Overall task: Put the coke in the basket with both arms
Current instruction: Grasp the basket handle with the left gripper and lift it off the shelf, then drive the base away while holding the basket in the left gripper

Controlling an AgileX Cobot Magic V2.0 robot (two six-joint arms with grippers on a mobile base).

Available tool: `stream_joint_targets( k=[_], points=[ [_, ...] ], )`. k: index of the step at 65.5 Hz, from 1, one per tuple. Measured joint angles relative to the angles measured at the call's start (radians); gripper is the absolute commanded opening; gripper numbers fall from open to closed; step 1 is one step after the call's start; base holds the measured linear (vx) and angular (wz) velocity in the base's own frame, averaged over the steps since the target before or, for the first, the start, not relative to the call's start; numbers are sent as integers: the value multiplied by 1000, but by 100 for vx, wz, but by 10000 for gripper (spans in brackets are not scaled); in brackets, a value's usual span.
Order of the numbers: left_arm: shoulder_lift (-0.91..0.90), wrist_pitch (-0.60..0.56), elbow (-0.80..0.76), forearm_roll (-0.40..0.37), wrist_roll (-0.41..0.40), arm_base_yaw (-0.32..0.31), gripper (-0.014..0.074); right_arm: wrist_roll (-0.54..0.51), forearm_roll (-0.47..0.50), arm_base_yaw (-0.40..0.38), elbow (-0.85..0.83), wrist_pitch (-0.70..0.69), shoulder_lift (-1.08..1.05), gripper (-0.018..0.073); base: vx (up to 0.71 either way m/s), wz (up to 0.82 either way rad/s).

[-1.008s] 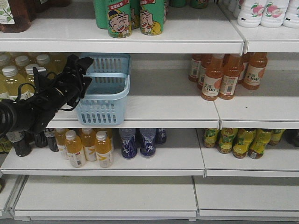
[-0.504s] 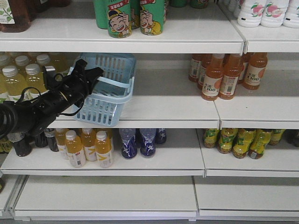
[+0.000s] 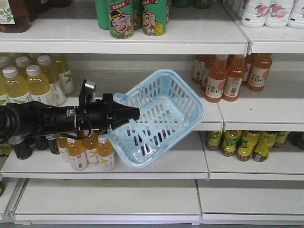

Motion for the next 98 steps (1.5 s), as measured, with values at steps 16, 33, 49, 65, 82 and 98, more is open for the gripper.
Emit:
stream_joint_targets(
  k=[16, 33, 49, 65, 82, 98],
  points=[
    [-175, -4, 159, 189, -13, -122, -8, 0, 0, 0, 0, 0, 0, -5, 0, 0],
    [-355, -5, 300, 205, -14, -261, -8, 0, 0, 0, 0, 0, 0, -5, 0, 0],
    [-525, -9, 351, 201, -14, -426, -8, 0, 0, 0, 0, 1, 0, -5, 0, 0],
    [-704, -29, 352, 179, -14, -526, -8, 0, 0, 0, 0, 1, 0, -5, 0, 0],
    [-854, 92, 352, 184, -14, -532, -8, 0, 0, 0, 0, 1, 0, -5, 0, 0],
    [-872, 119, 355, 209, -14, -532, -8, 0, 0, 0, 0, 1, 0, -5, 0, 0]
  ],
)
